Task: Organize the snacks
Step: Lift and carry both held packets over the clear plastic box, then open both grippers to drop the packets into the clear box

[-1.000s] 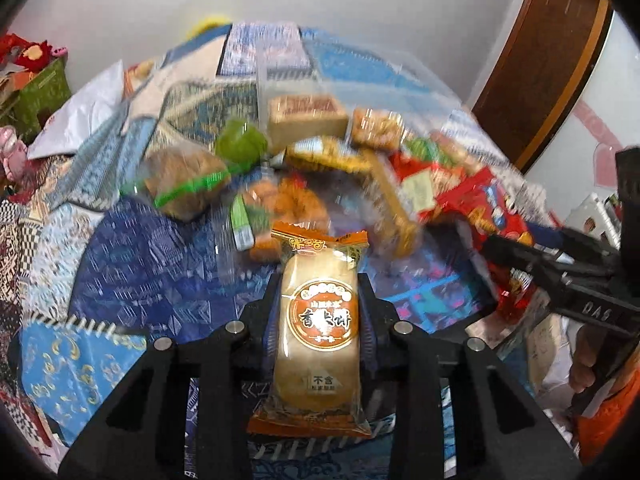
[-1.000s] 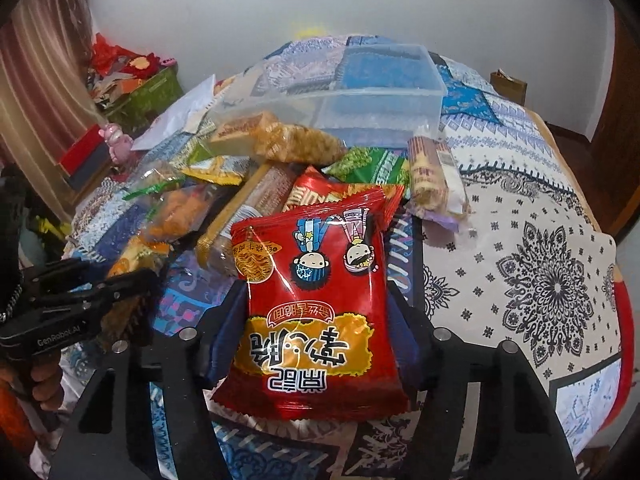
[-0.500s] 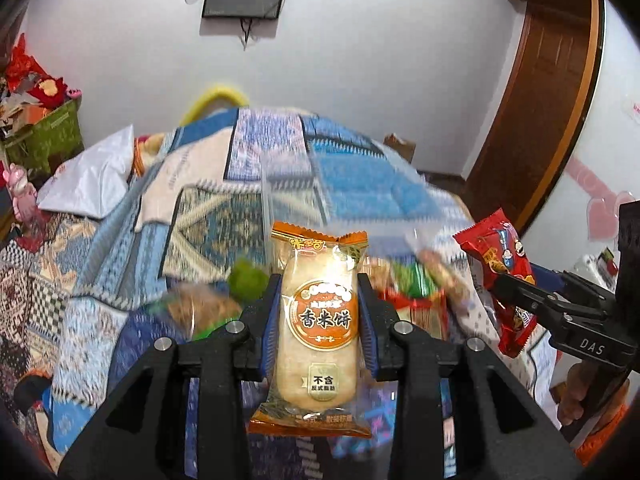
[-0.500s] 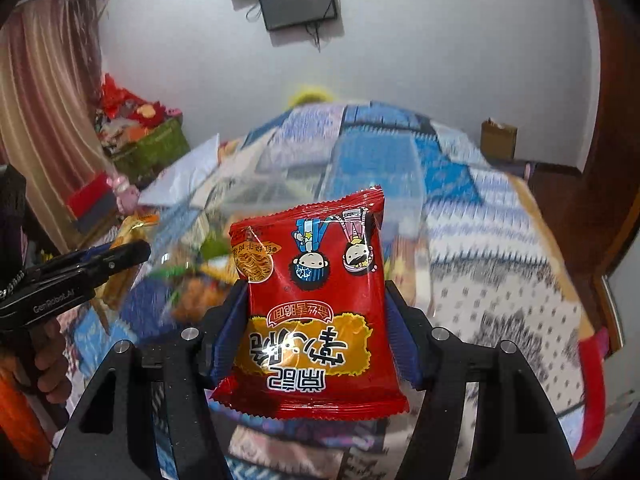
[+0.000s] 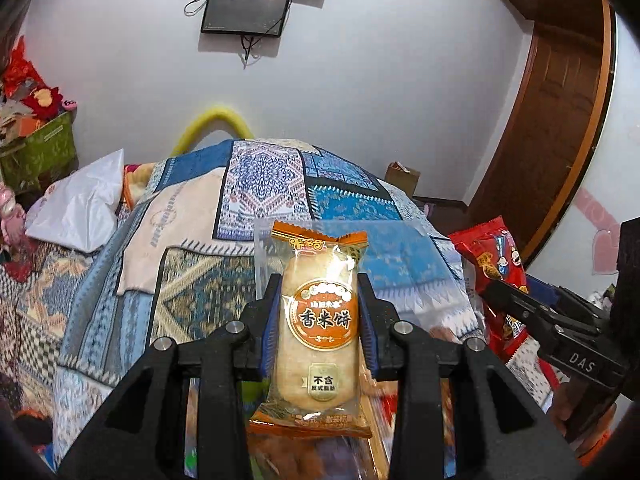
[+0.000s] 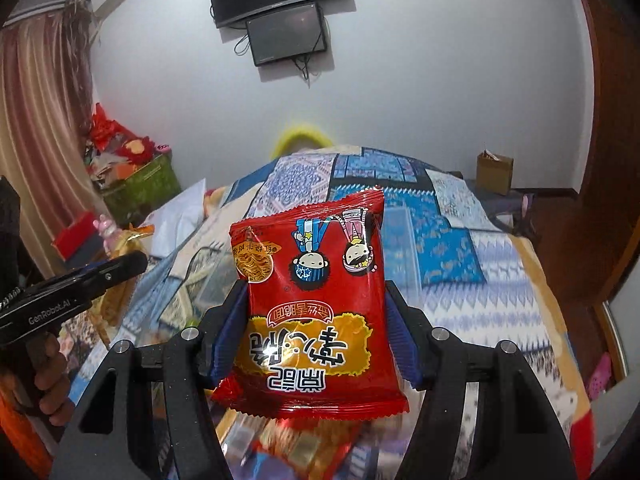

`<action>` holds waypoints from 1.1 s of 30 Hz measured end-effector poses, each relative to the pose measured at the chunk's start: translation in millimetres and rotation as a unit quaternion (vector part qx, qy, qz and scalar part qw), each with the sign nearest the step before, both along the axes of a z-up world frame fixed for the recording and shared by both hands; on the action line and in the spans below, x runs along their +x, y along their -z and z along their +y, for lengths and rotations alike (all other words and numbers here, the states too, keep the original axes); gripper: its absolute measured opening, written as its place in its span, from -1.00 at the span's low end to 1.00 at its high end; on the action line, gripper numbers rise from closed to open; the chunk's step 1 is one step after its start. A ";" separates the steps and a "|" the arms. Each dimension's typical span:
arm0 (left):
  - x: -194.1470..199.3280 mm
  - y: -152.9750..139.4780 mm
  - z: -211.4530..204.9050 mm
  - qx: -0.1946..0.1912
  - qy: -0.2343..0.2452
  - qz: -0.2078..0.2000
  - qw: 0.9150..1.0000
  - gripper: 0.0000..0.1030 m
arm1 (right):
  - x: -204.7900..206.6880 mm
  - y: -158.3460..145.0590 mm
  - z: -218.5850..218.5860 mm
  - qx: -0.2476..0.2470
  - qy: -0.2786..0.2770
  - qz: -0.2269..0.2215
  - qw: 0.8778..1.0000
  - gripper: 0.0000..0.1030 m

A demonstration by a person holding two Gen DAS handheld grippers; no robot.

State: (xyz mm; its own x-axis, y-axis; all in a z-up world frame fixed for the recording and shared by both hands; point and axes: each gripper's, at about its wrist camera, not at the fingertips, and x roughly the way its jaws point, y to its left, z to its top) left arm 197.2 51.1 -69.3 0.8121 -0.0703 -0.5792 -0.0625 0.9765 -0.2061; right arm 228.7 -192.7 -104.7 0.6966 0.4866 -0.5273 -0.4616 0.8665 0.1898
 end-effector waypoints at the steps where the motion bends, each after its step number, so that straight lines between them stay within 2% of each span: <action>1: 7.9 1.4 0.0 0.002 0.001 0.000 1.000 -0.34 | 5.5 0.1 2.6 0.000 0.000 0.000 1.000 0.18; 6: 46.8 15.1 0.6 0.006 0.002 0.014 1.000 -0.34 | 34.9 6.6 14.6 -0.002 0.004 0.009 1.000 0.18; 15: 106.7 60.3 -0.2 0.017 -0.009 0.068 0.998 -0.34 | 82.5 28.2 33.0 -0.021 0.003 0.045 0.999 0.18; 28: 136.5 99.1 -7.0 0.028 -0.001 0.133 0.991 -0.33 | 99.4 63.9 56.6 -0.074 -0.025 0.101 0.992 0.19; 30: 136.5 103.7 -7.0 0.027 -0.001 0.144 0.989 -0.30 | 100.2 65.6 57.2 -0.077 -0.026 0.105 0.991 0.19; 33: 133.6 104.3 -6.9 0.024 -0.003 0.146 0.989 -0.10 | 101.0 66.2 58.6 -0.084 -0.023 0.110 0.990 0.23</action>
State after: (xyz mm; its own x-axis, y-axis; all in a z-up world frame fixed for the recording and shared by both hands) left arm 330.8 44.2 -173.7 0.6098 -0.0315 -0.7919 -0.1189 0.9843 -0.1308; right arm 329.7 -134.1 -170.8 0.5346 0.4081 -0.7400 -0.4651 0.8732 0.1455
